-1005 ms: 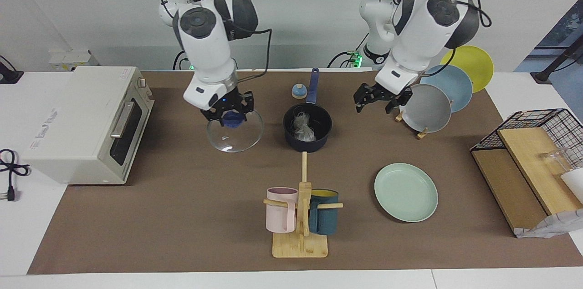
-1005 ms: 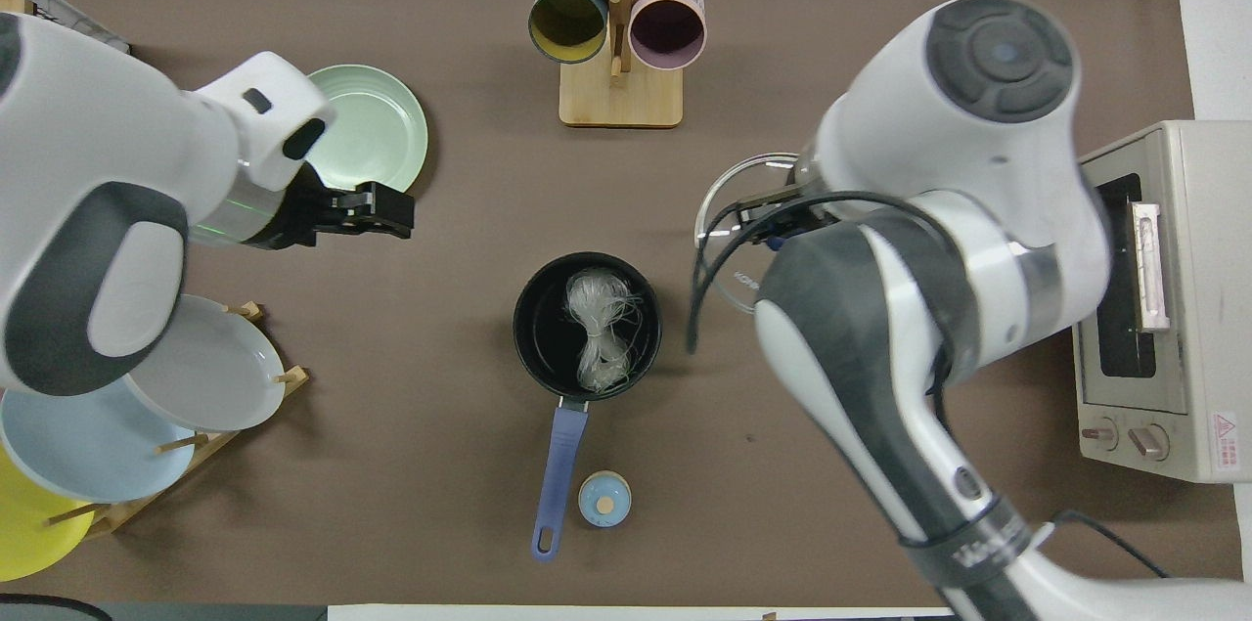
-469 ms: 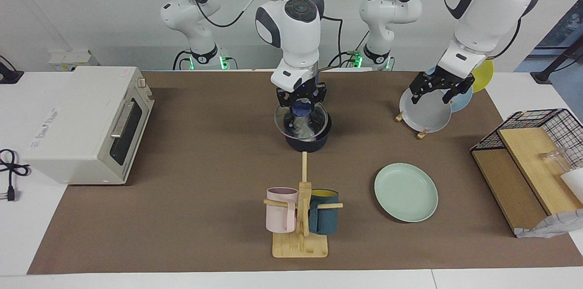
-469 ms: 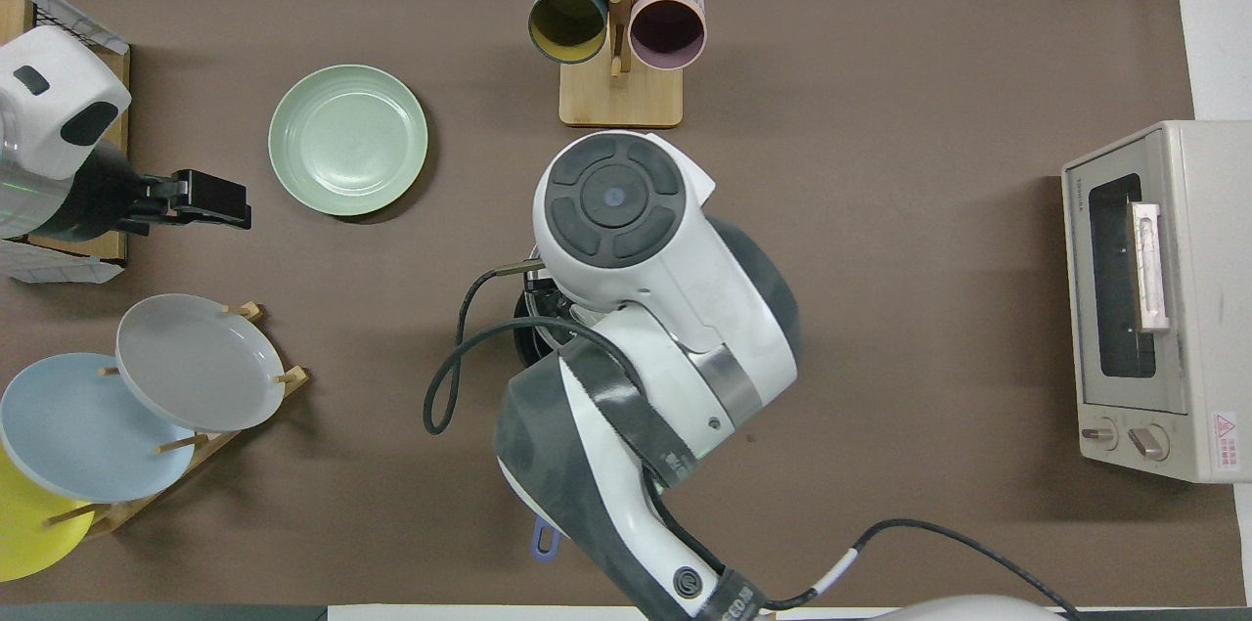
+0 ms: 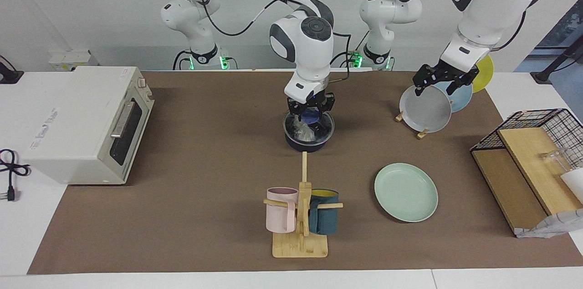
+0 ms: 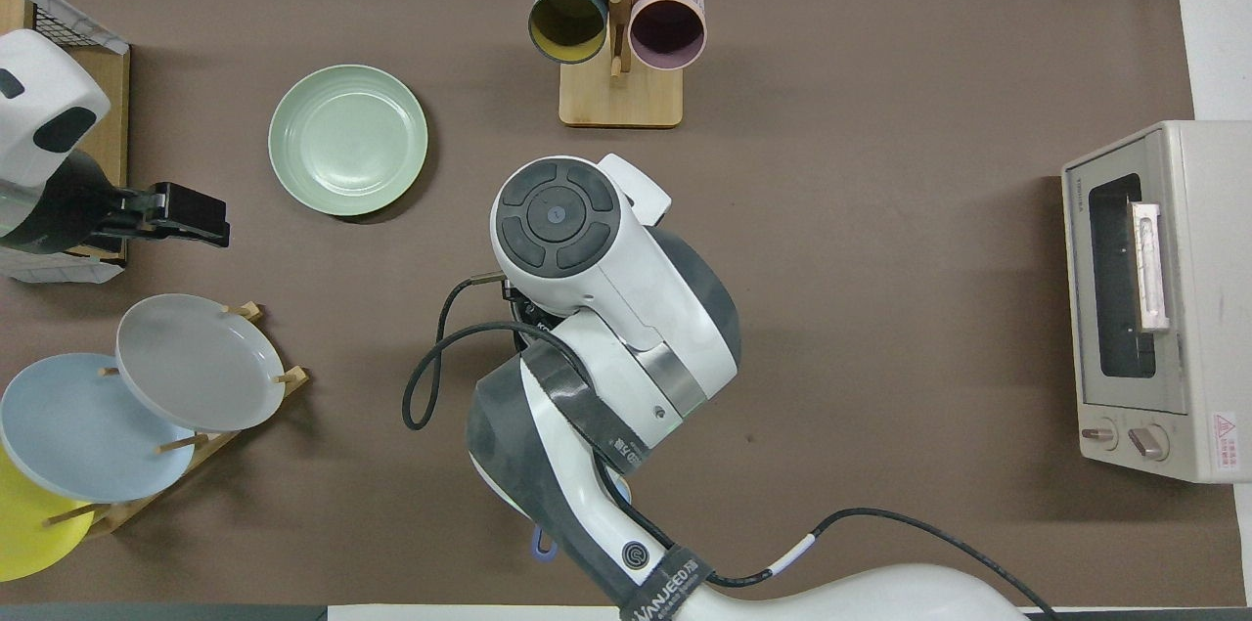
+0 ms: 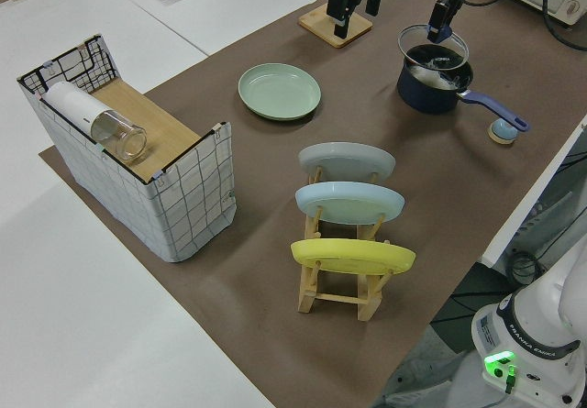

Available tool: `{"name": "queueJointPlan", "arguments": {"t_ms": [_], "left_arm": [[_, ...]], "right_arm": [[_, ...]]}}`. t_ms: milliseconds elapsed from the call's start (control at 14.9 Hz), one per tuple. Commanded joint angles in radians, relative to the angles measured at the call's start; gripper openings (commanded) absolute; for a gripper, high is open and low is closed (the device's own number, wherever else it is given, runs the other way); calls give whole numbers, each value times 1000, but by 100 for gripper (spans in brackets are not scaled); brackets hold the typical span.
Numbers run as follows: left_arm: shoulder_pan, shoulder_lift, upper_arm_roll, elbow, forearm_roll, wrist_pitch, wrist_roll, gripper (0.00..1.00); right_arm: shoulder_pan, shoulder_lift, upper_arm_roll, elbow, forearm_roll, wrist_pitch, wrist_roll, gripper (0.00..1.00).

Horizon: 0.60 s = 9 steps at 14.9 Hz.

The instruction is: Transfer vermicelli from plate to pot

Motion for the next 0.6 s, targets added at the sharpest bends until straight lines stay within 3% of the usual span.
{"name": "queueJointPlan", "arguments": {"t_ms": [0,268,536], "left_arm": [[5,-1,-9,70,36,-101,-5,100],[8,23,-18,172,44,-201,-3,100],[25,9,-26,122,38,-131,-3,100]], "right_arm": [[13,-14,-4,-25,8,-1,13,0],[13,-21,0,-56,10,-10,13,0],[14,-30,2,-79,13,-7,15,0]]}}
